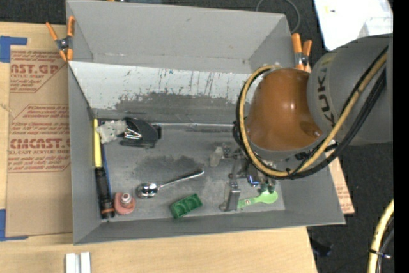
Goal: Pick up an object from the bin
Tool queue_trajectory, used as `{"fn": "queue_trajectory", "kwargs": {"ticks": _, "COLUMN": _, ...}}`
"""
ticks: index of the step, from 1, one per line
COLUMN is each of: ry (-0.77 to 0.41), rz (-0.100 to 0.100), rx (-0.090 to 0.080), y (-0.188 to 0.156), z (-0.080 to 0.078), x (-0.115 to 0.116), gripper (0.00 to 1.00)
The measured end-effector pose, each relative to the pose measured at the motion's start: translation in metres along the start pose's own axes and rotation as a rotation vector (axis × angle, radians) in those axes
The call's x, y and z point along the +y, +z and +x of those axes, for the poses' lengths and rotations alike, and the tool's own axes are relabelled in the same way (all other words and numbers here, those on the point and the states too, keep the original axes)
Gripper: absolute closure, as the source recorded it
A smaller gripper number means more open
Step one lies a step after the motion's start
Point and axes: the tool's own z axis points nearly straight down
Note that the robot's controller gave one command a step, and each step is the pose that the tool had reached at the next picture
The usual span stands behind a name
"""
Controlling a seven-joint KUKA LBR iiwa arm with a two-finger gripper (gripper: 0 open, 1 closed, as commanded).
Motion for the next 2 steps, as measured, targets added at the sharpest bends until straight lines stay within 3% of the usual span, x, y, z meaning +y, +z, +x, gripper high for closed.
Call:
{"fn": "queue_trajectory", "kwargs": {"ticks": 1, "ry": 0.000, "rz": 0.000, "rx": -0.007, "y": -0.003, "z": -0.002, "x": 0.000, "gripper": 0.00}}
{"fn": "queue_trajectory", "kwargs": {"ticks": 2, "ry": 0.004, "rz": -0.002, "rx": -0.011, "y": 0.030, "z": -0.072, "x": 0.028, "gripper": 0.00}}
